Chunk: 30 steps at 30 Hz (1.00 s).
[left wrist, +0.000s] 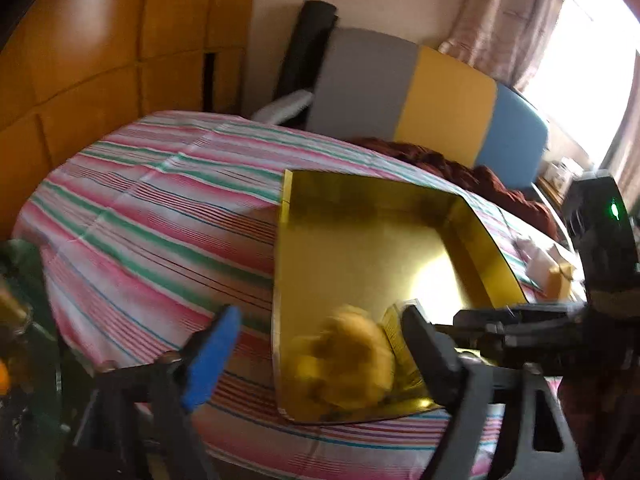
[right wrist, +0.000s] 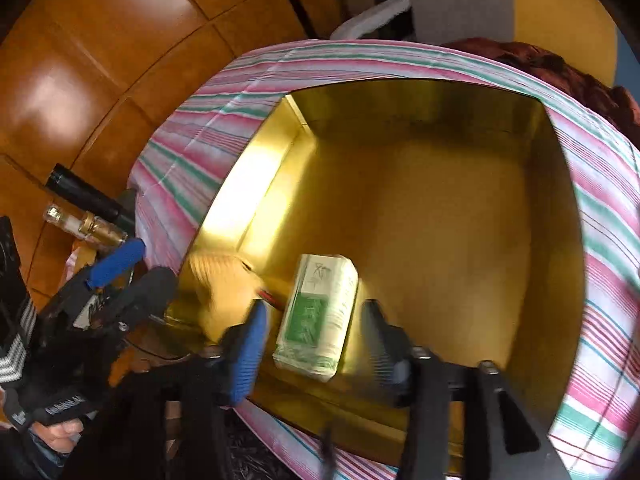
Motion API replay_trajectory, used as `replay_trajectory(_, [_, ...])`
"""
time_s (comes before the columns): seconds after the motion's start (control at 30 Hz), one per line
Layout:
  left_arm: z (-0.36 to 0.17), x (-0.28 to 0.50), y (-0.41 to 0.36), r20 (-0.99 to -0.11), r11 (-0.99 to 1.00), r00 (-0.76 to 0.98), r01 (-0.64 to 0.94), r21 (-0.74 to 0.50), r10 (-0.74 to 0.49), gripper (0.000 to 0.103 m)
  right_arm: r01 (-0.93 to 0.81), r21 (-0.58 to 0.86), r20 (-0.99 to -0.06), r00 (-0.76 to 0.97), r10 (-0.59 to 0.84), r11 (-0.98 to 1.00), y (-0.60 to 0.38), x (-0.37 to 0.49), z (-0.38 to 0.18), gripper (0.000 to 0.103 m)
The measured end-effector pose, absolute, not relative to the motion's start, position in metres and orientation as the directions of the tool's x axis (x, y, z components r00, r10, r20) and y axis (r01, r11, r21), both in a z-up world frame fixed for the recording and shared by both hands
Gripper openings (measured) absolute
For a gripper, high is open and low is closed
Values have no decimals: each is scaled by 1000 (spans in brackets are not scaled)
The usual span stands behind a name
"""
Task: Organize objects
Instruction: 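Lower the yellow sock and green box into the gold tray, opening both grippers, then move both tools back from the tray toward the remaining items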
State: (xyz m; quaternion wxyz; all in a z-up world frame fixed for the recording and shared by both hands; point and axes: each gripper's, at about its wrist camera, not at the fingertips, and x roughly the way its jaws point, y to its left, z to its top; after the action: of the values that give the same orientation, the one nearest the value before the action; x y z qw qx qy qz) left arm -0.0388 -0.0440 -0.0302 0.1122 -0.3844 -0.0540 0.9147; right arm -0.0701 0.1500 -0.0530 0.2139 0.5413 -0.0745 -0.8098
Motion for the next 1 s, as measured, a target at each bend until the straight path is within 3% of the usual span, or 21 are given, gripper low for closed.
replay_trajectory(0.03, [-28, -38, -46, -685, -974, -693, -148, -172, 226, 89, 277, 343, -844, -328, -424, -897, 147, -68, -53, 79])
replay_trajectory(0.07, [-26, -39, -48, -679, -979, -706, -130, -156, 202, 89, 284, 323, -846, -340, -410, -903, 146, -65, -52, 82])
replay_trajectory(0.13, [-21, -38, -51, -666, -986, -728, -100, -134, 164, 90, 302, 256, -845, -392, -365, -918, 145, -56, -45, 83])
replay_trajectory(0.2, [-17, -36, -53, -648, -990, -749, -84, -117, 140, 98, 296, 158, -824, -486, -291, -942, 146, -44, -33, 83])
replay_trajectory(0.3, [-8, -31, -52, -610, -993, -785, -71, -90, 111, 101, 275, -22, -726, -665, -174, -961, 145, -21, -7, 83])
replay_trajectory(0.37, [-3, -29, -49, -592, -994, -798, -81, -79, 112, 102, 247, -63, -660, -737, -145, -967, 149, -8, 6, 83])
replay_trajectory(0.43, [2, -26, -45, -579, -994, -807, -90, -68, 112, 102, 210, -48, -644, -754, -130, -977, 157, -5, 11, 83])
replay_trajectory(0.5, [6, -23, -38, -571, -993, -812, -106, -56, 119, 102, 190, 8, -683, -716, -145, -982, 167, -9, 4, 82])
replay_trajectory(0.57, [7, -21, -31, -568, -991, -814, -127, -37, 125, 103, 172, 74, -708, -685, -173, -982, 175, -14, -4, 75])
replay_trajectory(0.63, [7, -19, -24, -569, -990, -812, -143, -22, 130, 103, 143, 114, -723, -667, -181, -983, 185, -15, -10, 74])
replay_trajectory(1.0, [7, -9, 12, -589, -974, -792, -222, 33, 161, 103, 92, 127, -699, -698, -155, -988, 211, 3, -6, 74])
